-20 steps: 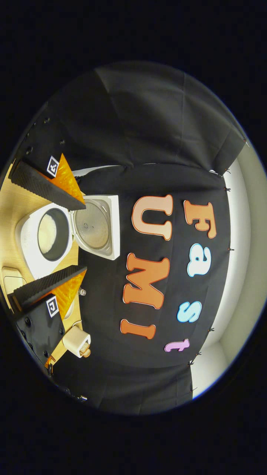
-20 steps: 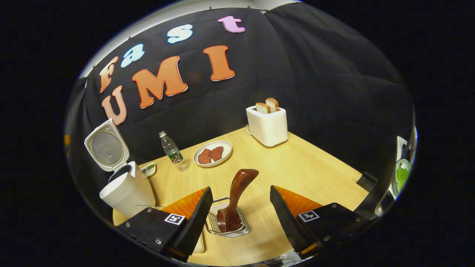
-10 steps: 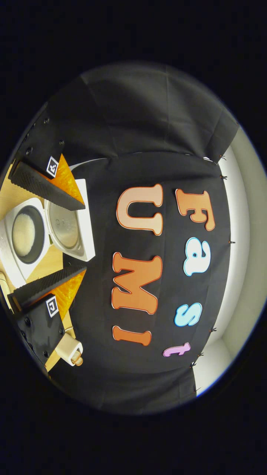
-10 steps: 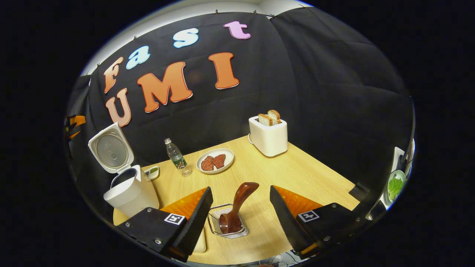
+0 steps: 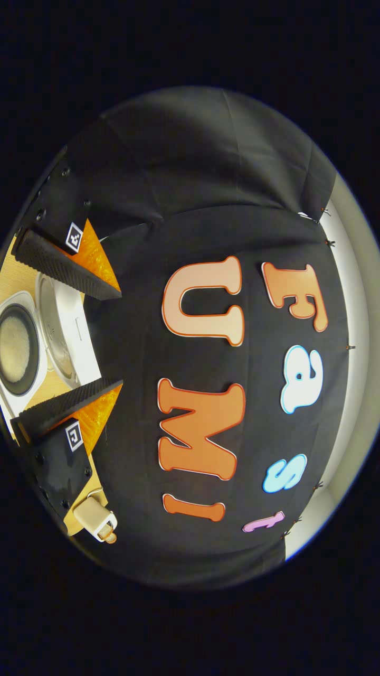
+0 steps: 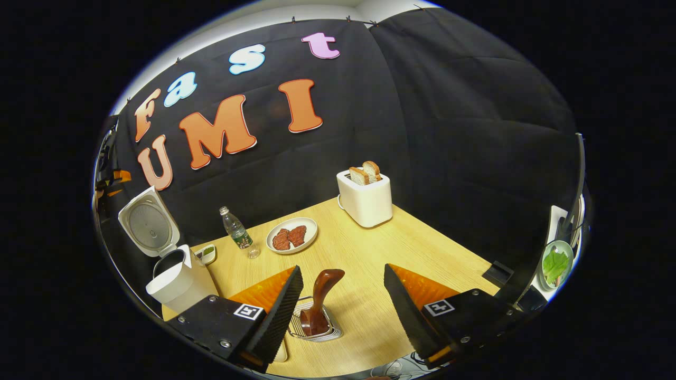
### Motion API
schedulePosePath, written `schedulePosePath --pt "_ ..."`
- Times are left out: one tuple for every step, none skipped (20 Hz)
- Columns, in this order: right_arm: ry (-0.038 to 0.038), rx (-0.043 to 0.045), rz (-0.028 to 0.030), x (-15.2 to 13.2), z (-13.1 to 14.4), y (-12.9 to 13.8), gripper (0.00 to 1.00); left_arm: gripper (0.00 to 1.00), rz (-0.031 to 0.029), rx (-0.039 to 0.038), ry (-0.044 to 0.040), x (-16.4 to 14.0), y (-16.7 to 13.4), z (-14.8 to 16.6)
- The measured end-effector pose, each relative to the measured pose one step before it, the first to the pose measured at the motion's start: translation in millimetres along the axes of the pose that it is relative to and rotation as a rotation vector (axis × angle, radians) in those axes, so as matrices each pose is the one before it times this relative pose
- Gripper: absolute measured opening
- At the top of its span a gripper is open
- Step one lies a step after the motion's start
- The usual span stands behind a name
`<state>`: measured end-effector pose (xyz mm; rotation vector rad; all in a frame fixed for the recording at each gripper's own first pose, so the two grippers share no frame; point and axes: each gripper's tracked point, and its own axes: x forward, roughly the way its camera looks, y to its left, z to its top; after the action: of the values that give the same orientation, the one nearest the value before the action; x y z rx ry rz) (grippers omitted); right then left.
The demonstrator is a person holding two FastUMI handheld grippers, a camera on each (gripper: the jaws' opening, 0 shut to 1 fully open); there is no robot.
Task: Close the left gripper, press the button to open the rice cooker; take a wooden spoon from the chopstick holder with the right hand, scoop a spoonful of rice and pour it into the rice cooker, then put the wooden spoon back into the chopstick holder.
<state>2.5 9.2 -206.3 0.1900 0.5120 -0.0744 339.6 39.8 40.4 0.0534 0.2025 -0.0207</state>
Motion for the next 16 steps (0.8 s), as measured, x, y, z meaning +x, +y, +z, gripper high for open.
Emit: schedulePosePath --pt "0.00441 0.00195 -0.00503 0.31 0.79 -1.48 0.95 1.0 -0.00439 -0.02133 0.01091 9.29 1.46 -3.95" --pt "0.00342 0.00043 -0.00399 0.79 0.59 -1.37 0.95 1.0 -0.00655 -0.01391 0.01673 8.86 0.03 -3.68" --pt "0.00101 -0.00148 -0.00482 0.43 0.84 0.13 0.95 1.0 0.00646 -0.00407 0.01761 8.61 4.29 -5.54" --pt "-0.00327 -0.00189 -0.00357 -0.4 2.1 0.39 0.95 1.0 0.01057 0.0026 0.01615 6.96 4.39 -4.04" --pt "-0.00191 -0.00273 0.00058 -0.01 0.87 1.25 0.95 0.99 0.00576 0.00549 0.01747 7.17 2.84 -5.06" --pt "-0.00149 -0.0032 0.00194 -0.27 1.19 1.61 0.95 1.0 0.00316 0.00198 0.01807 6.25 1.18 -4.68" --pt "0.00189 -0.00466 0.00212 0.17 -0.01 1.06 0.95 1.0 -0.00053 0.00002 0.0165 4.59 1.58 -6.02" --pt "0.00408 -0.0041 0.00491 0.73 0.47 2.2 0.95 1.0 -0.00112 -0.00491 0.01663 3.54 0.91 -5.2" --pt "-0.00212 -0.00374 0.00308 -0.41 2.38 2.3 0.95 1.0 -0.0003 -0.00758 0.02664 2.53 1.12 -8.58" --pt "-0.00824 -0.00271 0.00064 0.12 3.05 1.37 0.95 1.0 -0.00581 -0.02259 -0.01779 0.28 -0.24 2.42" --pt "-0.01009 -0.00285 0.00139 -0.47 5.27 0.81 0.95 1.0 -0.00348 -0.00992 0.00969 -2.08 -0.66 -2.8" --pt "-0.0085 -0.00452 0.00436 -1.3 4.42 2.4 0.95 1.0 -0.00746 -0.01674 0.00381 -2.65 -0.45 -0.96" --pt "-0.00557 -0.00633 0.00418 -1.45 2.42 2.32 0.95 1.0 -0.01071 -0.00279 0.00224 -1.82 -8.49 -5.86" --pt "-0.00793 -0.00807 0.00655 -1.73 4.13 2.83 0.95 1.0 -0.01074 0.00251 0.00712 -3.24 -2.52 -3.7" --pt "-0.00912 -0.00837 0.00771 -1.81 4.37 2.51 0.95 1.0 -0.01215 0.00658 -0.00184 -5.85 -3.58 -4.26" --pt "-0.00586 -0.00692 0.00844 -1.3 2.98 3.0 0.95 1.0 -0.01062 0.00088 -0.00233 -7.21 -4.18 -2.69"
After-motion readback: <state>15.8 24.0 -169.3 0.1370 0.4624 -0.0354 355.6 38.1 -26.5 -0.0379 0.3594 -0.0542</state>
